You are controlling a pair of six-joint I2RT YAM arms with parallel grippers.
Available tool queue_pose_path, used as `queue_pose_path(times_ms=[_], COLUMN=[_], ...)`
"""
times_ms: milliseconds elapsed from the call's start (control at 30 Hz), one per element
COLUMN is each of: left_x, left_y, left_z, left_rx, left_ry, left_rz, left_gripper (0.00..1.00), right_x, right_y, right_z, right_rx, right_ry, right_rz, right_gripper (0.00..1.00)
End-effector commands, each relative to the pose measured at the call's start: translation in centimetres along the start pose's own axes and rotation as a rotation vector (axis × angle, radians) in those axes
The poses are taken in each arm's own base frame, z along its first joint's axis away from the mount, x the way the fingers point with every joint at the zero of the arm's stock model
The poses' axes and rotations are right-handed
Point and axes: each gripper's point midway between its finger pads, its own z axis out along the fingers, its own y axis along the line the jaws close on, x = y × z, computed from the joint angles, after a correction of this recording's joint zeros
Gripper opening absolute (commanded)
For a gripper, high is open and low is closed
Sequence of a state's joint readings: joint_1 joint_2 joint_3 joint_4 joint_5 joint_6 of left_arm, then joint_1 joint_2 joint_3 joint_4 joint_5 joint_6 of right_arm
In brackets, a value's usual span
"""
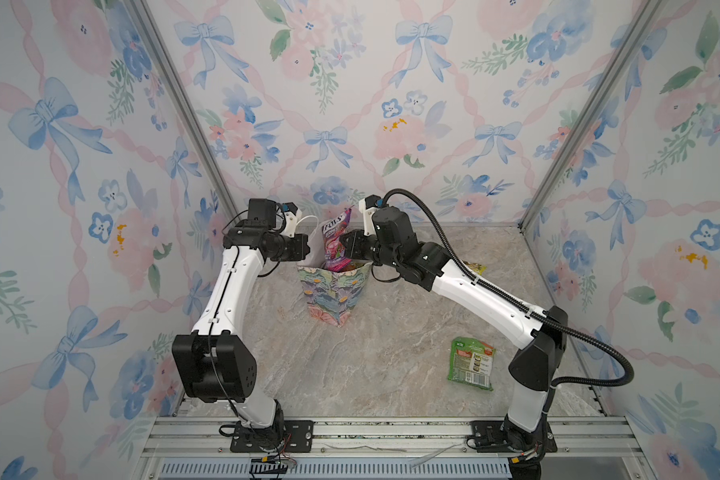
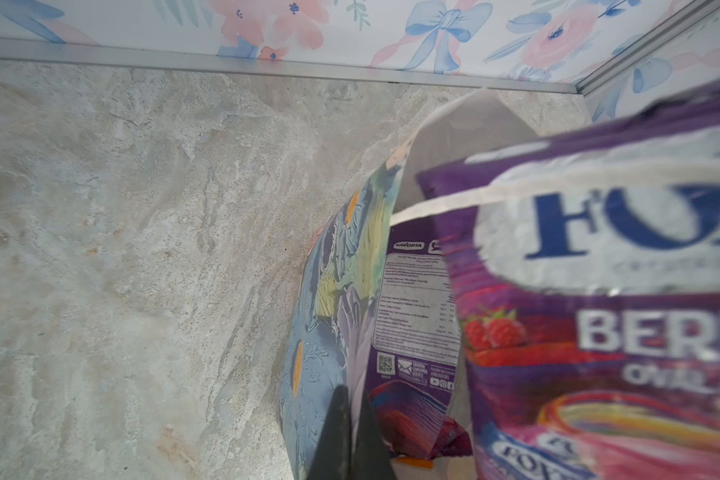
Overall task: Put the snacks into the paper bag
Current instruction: 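Lower the FOX'S Berries bag into the paper bag and open the right gripper, then raise the right gripper from the bag and move to the green packet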
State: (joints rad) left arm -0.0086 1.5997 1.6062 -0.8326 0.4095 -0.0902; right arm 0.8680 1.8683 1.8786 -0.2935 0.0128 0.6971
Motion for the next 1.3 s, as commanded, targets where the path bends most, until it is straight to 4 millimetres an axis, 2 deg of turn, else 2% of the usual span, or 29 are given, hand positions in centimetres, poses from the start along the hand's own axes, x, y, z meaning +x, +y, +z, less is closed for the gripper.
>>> queue_pose_path(times_ms=[0, 367, 433, 500, 567, 633, 800, 900, 967, 1100, 1133, 1267], left_x=[1.0, 0.9, 0.9, 0.9, 0.9, 0.8, 0.8, 0.9, 0.8, 0.8, 0.7, 0.8], left_y=[0.2, 0.2, 0.2, 0.2, 0.3, 0.3, 0.3, 0.4, 0.3, 0.3, 0.3, 0.3], left_z=[-0.3, -0.4, -0.5, -0.5, -0.6, -0.6, -0.6, -0.6, -0.6, -0.7, -0.8, -0.7], left_rx=[0.001, -0.001, -0.001, -0.001, 0.0, 0.002, 0.001, 0.002, 0.004, 0.001, 0.001, 0.0], left_ry=[0.025, 0.02, 0.019, 0.018, 0.016, 0.015, 0.015, 0.017, 0.014, 0.012, 0.01, 0.011], left_rz=[-0.014, -0.01, -0.012, -0.011, -0.012, -0.013, -0.013, -0.016, -0.015, -0.012, -0.012, -0.016], left_gripper=[0.0, 0.0, 0.0, 0.0, 0.0, 0.0, 0.0, 0.0, 0.0, 0.0, 0.0, 0.0], right_x=[-2.3, -1.4, -1.4, -1.5, -1.8, -2.3, -3.1, -3.2, -3.3, -2.7, -2.9, -1.0], right_y=[1.9, 1.4, 1.2, 1.2, 1.4, 1.6, 2.6, 2.5, 1.6, -2.3, -3.0, -9.6], right_z=[-1.6, -0.3, -0.1, -0.4, -1.0, -1.6, -3.2, -4.2, -5.1, -7.5, -9.0, -13.2], right_rx=[-0.07, -0.072, -0.063, -0.055, -0.052, -0.048, -0.042, -0.017, 0.038, 0.191, 0.213, 0.375], right_ry=[-0.103, -0.091, -0.089, -0.088, -0.098, -0.11, -0.105, -0.092, -0.094, -0.091, -0.105, -0.093], right_rz=[0.057, 0.11, 0.115, 0.109, 0.092, 0.065, -0.05, -0.137, -0.185, -0.254, -0.259, -0.221], right_gripper=[0.0, 0.0, 0.13, 0.41, 0.6, 0.68, 0.8, 0.93, 0.99, 0.97, 0.97, 0.97])
